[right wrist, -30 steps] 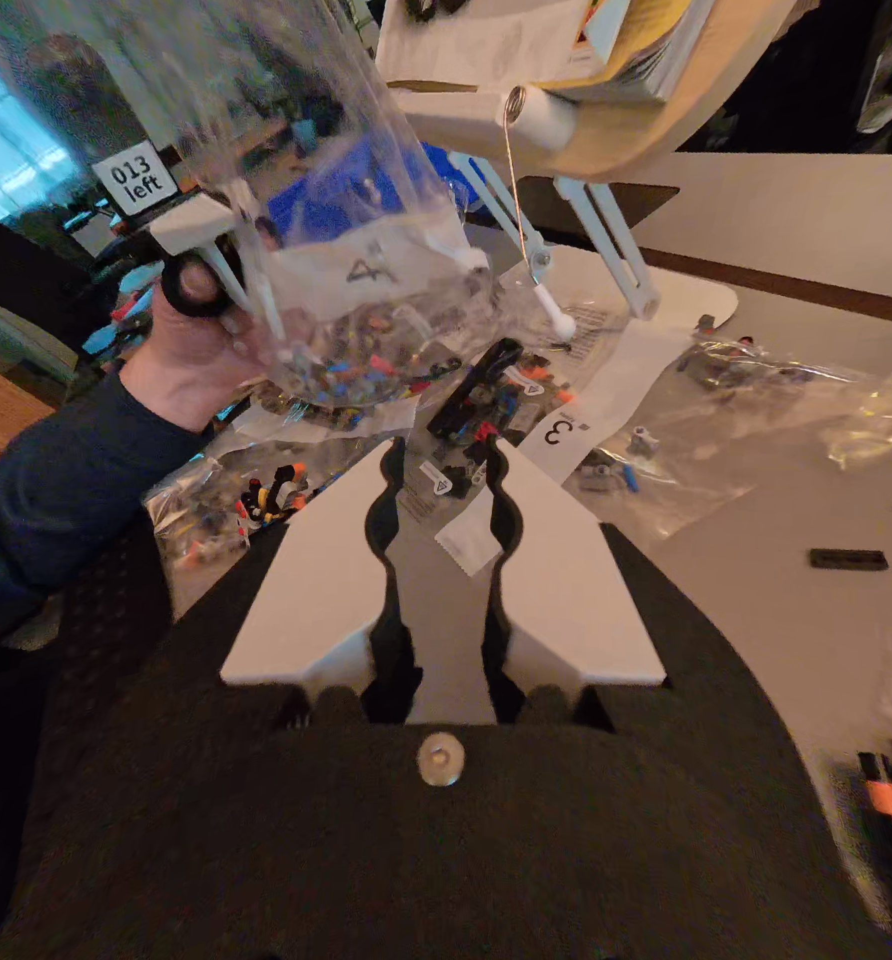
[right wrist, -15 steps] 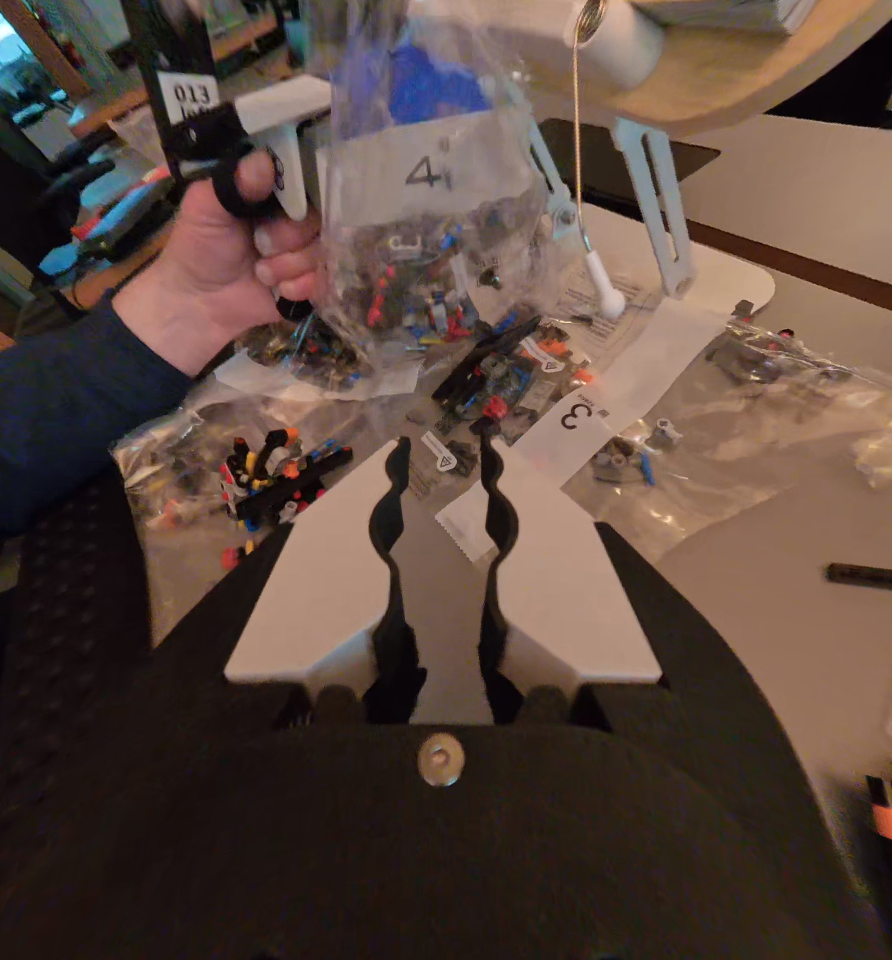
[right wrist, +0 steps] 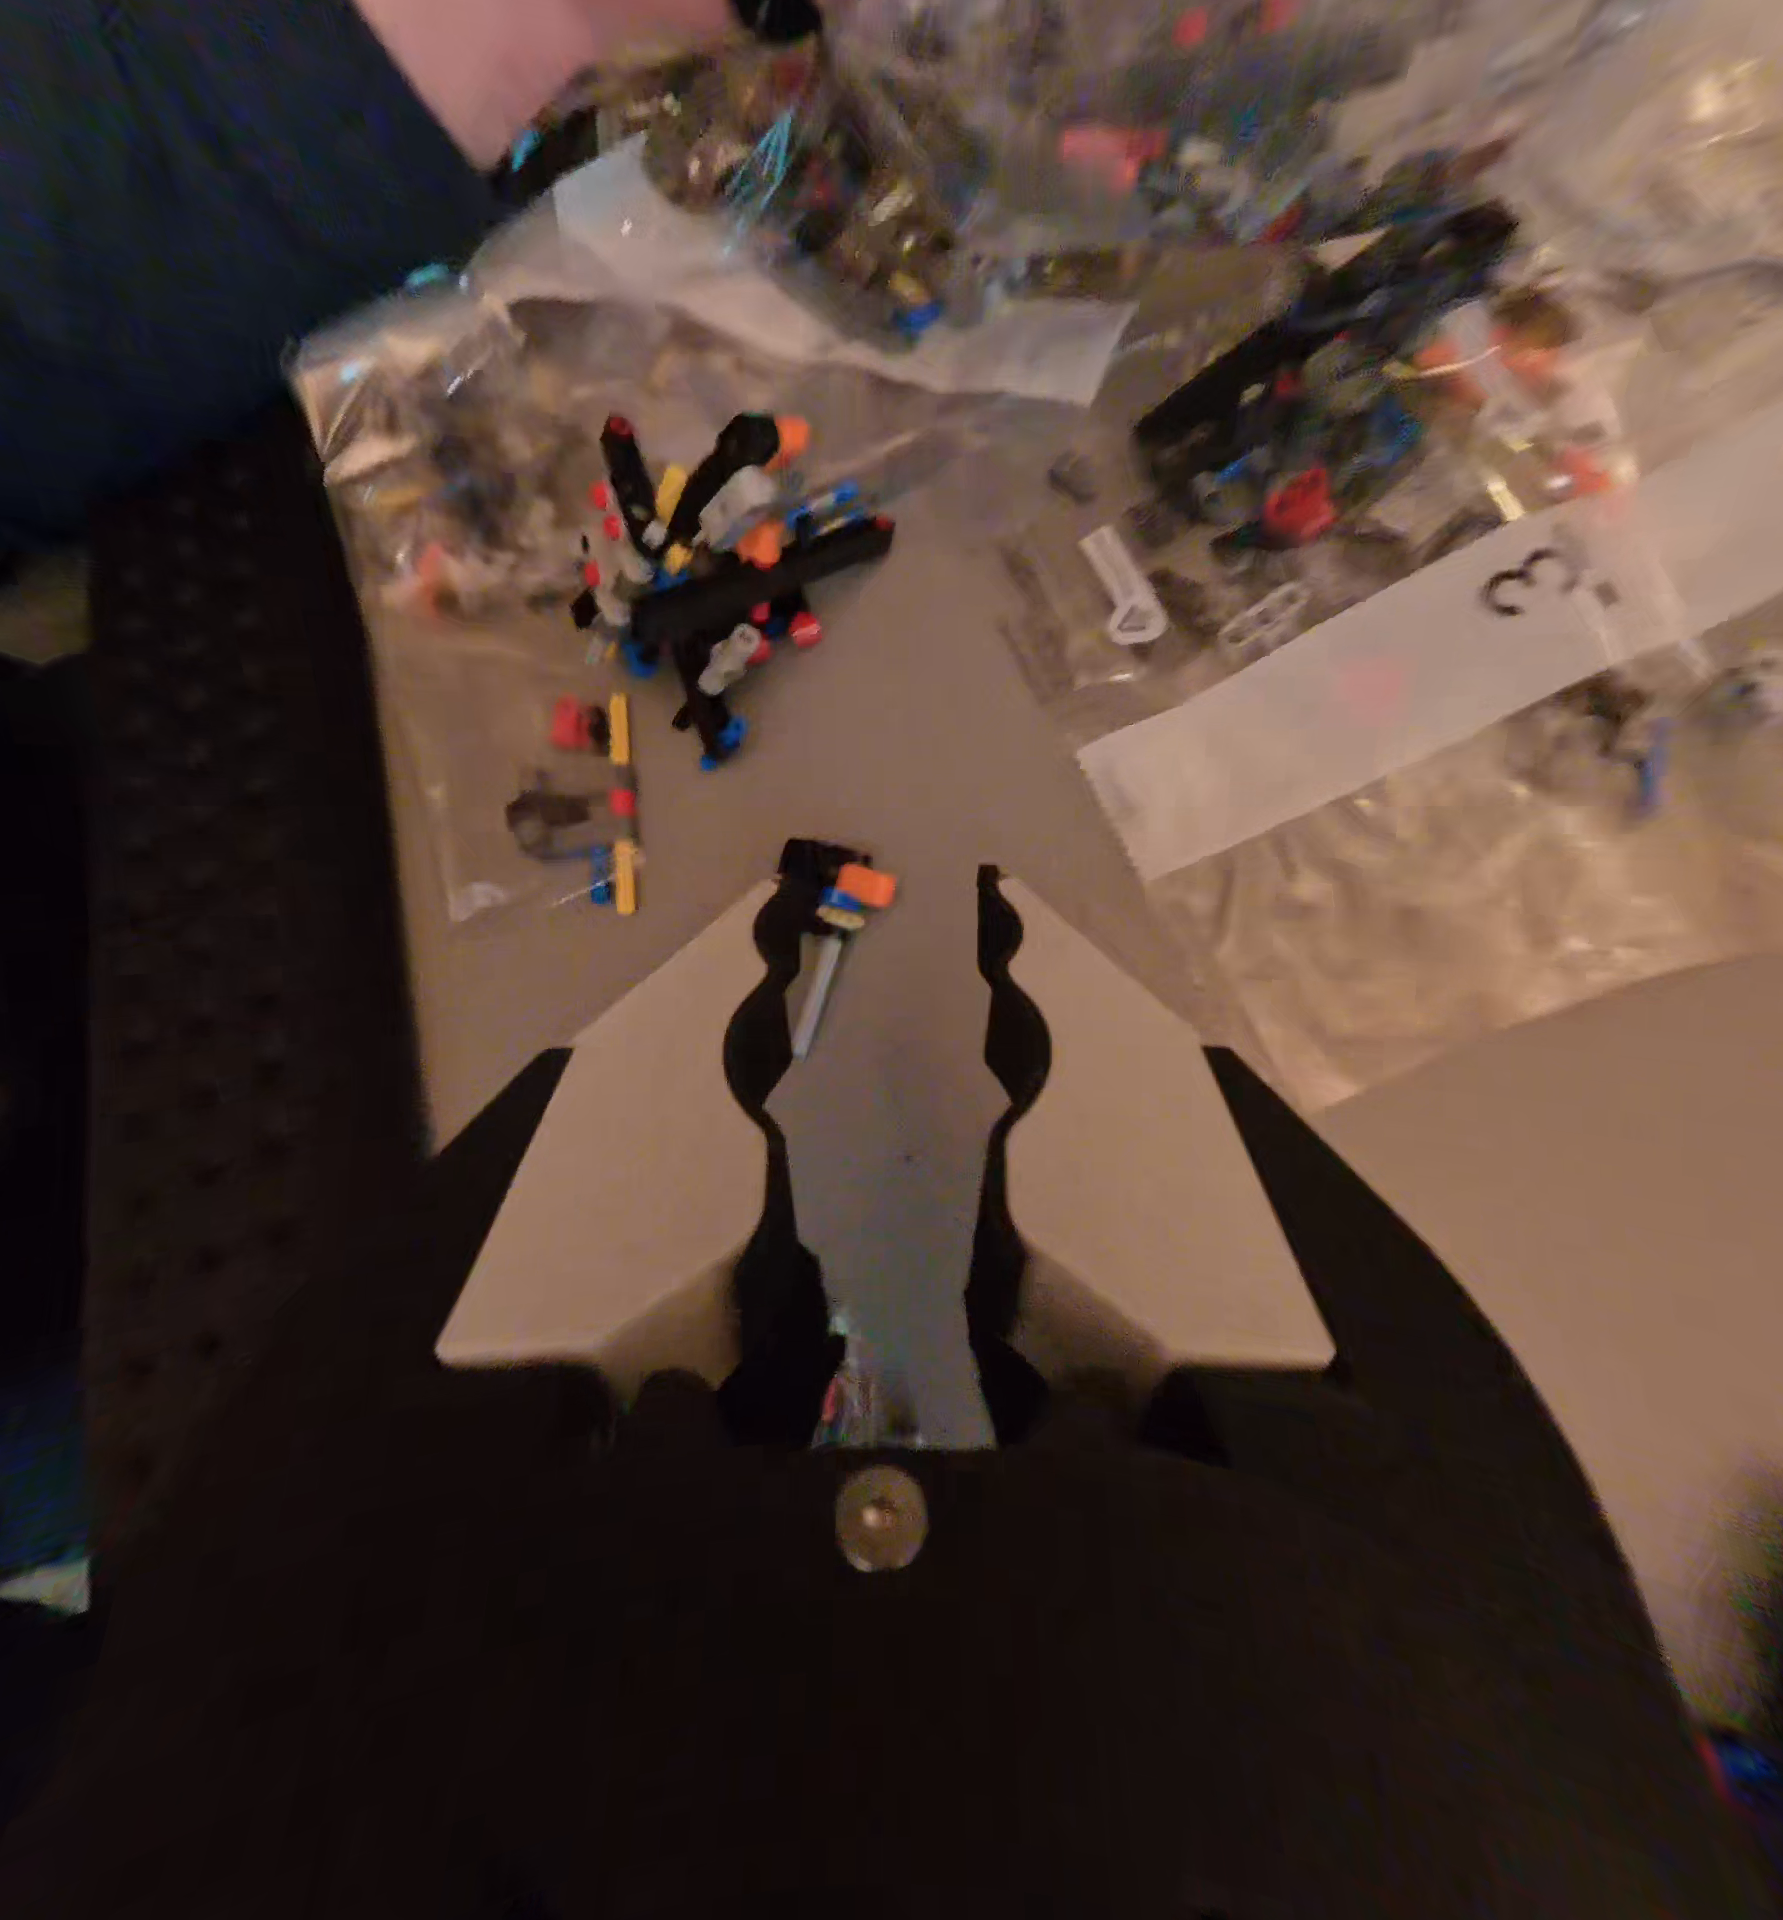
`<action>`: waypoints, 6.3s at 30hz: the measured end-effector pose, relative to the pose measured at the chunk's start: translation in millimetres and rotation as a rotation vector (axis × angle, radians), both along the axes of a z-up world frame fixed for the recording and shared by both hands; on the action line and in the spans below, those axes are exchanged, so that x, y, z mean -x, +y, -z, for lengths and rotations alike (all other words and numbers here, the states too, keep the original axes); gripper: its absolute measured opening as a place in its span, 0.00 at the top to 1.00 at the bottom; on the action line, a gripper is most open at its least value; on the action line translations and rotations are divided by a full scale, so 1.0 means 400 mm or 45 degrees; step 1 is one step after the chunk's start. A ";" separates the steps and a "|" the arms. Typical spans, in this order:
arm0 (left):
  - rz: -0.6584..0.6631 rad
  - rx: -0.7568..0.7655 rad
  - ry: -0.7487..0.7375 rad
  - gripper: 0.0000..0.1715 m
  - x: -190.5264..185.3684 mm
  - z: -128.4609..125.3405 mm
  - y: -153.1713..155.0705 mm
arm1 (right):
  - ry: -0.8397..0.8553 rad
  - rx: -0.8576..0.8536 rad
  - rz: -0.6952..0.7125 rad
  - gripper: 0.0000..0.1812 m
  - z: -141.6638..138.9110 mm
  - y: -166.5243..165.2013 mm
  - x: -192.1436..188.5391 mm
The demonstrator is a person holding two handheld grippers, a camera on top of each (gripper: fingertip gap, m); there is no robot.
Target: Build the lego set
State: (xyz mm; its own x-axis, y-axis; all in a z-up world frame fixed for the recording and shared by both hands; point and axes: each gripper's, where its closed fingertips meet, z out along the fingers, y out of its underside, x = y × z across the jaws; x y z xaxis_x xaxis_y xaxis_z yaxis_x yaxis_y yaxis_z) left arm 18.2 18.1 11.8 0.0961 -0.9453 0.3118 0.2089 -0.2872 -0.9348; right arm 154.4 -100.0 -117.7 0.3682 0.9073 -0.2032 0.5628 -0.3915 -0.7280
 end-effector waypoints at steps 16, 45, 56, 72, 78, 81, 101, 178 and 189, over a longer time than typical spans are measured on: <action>0.151 -0.032 0.078 1.00 -0.060 0.023 -0.054 | -0.485 0.027 0.365 0.82 0.003 -0.127 -0.328; 0.155 -0.052 0.108 1.00 -0.074 0.024 -0.068 | -0.522 0.069 0.546 0.94 0.087 -0.186 -0.419; 0.202 -0.066 0.139 1.00 -0.096 0.029 -0.091 | -0.270 -0.288 0.224 0.94 -0.222 -0.054 -0.148; 0.276 -0.079 0.148 1.00 -0.124 0.032 -0.121 | -0.433 -0.336 0.122 0.91 -0.273 0.157 0.077; 0.270 -0.079 0.145 1.00 -0.118 0.031 -0.117 | -0.417 -0.383 0.230 0.89 -0.292 0.129 0.019; 0.269 -0.071 0.143 1.00 -0.118 0.033 -0.113 | -0.496 -0.386 0.353 0.88 -0.290 0.078 -0.090; 0.250 -0.063 0.142 1.00 -0.112 0.036 -0.106 | -0.815 0.371 0.801 0.88 0.127 -0.328 -0.596; 0.282 -0.064 0.157 1.00 -0.120 0.040 -0.117 | -0.564 0.109 0.109 0.87 0.149 -0.269 -0.047; 0.285 -0.069 0.157 1.00 -0.120 0.037 -0.120 | -0.408 -0.021 0.173 0.88 0.050 -0.215 -0.046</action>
